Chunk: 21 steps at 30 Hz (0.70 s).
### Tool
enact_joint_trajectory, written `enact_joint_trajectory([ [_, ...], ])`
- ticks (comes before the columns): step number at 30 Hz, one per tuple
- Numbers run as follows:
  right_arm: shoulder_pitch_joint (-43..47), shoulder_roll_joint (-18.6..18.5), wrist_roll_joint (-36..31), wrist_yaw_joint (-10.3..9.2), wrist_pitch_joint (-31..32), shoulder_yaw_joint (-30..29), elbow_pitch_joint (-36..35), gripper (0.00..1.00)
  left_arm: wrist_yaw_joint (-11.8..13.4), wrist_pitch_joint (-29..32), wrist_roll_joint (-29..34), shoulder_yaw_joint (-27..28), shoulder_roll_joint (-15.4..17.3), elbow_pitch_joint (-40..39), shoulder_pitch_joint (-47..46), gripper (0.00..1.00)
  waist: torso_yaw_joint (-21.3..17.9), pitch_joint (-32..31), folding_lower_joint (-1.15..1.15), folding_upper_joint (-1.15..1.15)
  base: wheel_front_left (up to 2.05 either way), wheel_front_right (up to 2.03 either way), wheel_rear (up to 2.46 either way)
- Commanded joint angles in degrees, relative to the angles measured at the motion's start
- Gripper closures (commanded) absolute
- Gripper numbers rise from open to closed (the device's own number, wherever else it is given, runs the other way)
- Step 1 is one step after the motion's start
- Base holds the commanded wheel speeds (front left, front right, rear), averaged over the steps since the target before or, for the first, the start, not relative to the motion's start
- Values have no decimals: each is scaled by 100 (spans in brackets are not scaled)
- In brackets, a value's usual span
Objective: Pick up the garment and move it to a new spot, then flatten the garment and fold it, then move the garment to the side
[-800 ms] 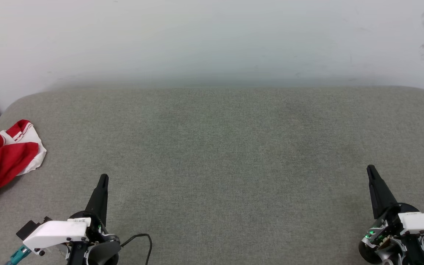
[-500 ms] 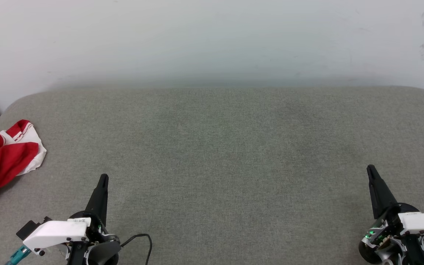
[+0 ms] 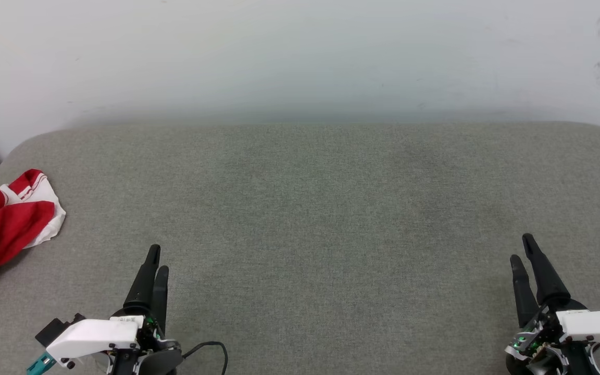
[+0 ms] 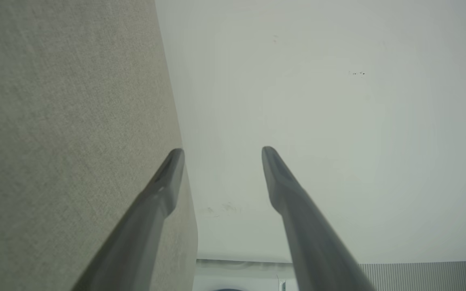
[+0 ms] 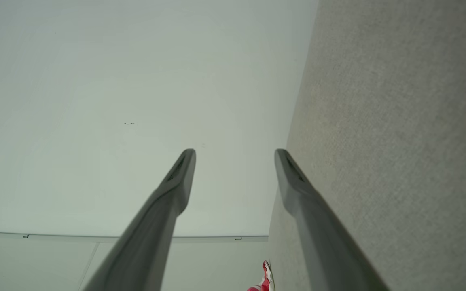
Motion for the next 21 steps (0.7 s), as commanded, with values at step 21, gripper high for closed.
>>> enact_joint_trajectory([
  [21,30,-96,-2101,1,-589,272,-634,0,-2,-557,2057,-425,15,-561,-42,0,4,-6,0,0,0,0,0],
])
